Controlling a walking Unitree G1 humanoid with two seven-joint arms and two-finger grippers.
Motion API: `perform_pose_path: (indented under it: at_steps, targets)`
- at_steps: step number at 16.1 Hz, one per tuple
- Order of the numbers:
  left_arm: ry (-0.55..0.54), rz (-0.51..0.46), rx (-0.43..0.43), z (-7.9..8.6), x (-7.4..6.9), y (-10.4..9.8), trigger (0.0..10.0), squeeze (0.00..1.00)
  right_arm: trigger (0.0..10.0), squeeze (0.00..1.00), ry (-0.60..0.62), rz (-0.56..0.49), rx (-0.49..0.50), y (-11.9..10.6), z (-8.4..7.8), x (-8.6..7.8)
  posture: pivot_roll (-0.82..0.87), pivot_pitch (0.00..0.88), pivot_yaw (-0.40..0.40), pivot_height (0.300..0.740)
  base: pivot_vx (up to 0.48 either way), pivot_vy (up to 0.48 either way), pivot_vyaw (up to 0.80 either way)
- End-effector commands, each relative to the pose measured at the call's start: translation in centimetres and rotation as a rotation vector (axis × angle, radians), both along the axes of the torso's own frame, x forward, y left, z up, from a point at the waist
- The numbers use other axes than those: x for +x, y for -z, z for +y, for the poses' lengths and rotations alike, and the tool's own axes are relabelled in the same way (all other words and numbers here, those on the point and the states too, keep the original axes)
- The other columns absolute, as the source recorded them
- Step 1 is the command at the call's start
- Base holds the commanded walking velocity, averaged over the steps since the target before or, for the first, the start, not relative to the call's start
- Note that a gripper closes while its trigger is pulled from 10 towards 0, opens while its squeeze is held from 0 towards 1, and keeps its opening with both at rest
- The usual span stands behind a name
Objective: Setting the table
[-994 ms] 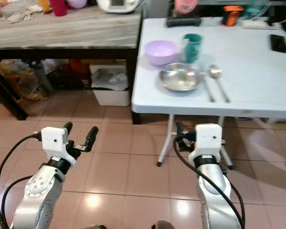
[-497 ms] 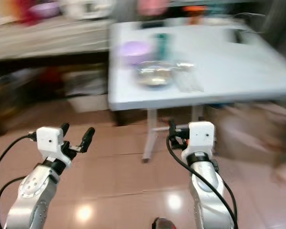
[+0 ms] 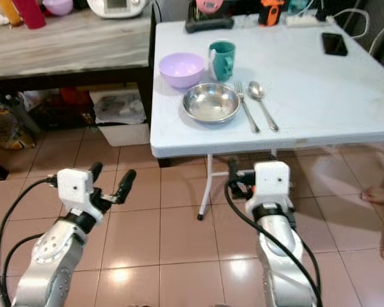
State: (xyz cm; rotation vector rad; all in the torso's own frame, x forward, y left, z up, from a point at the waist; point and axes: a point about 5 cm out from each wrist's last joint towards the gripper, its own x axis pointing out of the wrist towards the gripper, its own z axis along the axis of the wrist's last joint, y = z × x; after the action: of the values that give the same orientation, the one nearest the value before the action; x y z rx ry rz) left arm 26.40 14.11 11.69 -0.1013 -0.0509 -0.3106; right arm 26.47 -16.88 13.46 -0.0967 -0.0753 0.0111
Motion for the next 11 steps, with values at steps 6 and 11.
perform_pose_path:
  at_steps: [6, 11]
  targets:
    - [-0.017, 0.012, 0.007, 0.6, -0.2, 0.0, 10.0, 0.00, 10.0, 0.00, -0.019, -0.035, 0.001, -0.9, 0.6, 0.1, -0.16, 0.140, 0.045, 0.740, 0.318, 0.000, 0.29]
    - [-0.001, 0.014, 0.012, 0.6, -0.2, -0.1, 10.0, 0.00, 10.0, 0.00, -0.018, -0.055, 0.006, -1.4, 0.8, 0.2, -0.16, 0.142, 0.046, 0.740, 0.316, 0.000, 0.00]
